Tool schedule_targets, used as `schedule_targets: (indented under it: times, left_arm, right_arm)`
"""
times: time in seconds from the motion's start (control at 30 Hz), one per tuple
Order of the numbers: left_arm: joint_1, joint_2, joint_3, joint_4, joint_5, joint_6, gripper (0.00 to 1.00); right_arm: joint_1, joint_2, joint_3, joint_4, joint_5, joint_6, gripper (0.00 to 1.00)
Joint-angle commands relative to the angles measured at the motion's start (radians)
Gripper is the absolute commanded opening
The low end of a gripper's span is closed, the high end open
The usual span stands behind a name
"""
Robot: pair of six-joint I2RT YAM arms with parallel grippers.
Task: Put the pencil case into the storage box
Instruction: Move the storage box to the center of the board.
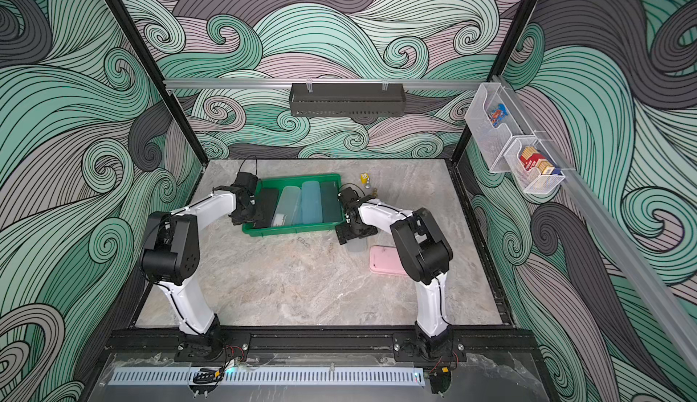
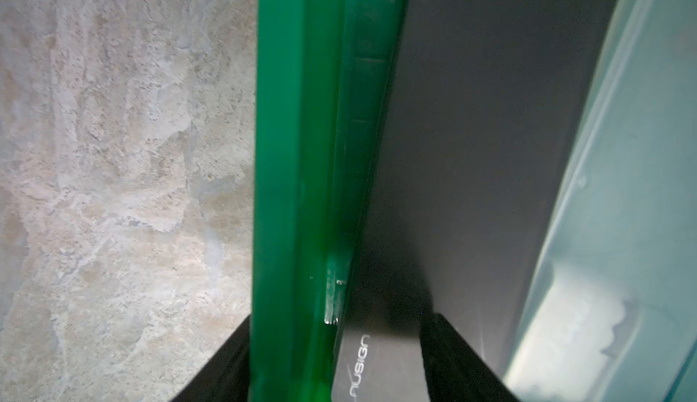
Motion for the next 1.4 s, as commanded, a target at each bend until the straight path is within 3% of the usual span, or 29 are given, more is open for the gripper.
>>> schedule_targets:
  times: [0.0, 0.3, 0.83, 1.03, 1.37]
  left_arm:
    - [-0.005, -0.016, -0.017, -0.031, 0.010, 0.016, 0.67]
    - [-0.044, -0.013, -0.014, -0.032, 0.010, 0.032, 0.68]
    - [-0.166, 0.022, 0.016, -0.052, -0.029, 0.059, 0.68]
    - [-0.219, 0.011, 0.016, -0.046, -0.039, 0.062, 0.68]
    - [-0.243, -0.053, 0.001, -0.067, -0.074, 0.023, 0.68]
  right_arm:
    - [-0.012, 0.010, -0.036, 0.016, -0.015, -0.012, 0.85]
    - [-0.096, -0.116, -0.150, 0.056, -0.071, -0.055, 0.76]
    - [-0.165, -0.354, -0.198, 0.048, -0.108, -0.066, 0.74]
    - [-0.157, -0.373, -0.105, 0.026, -0.165, -0.078, 0.74]
    - [-0.038, -0.220, 0.148, -0.007, -0.157, -0.089, 0.74]
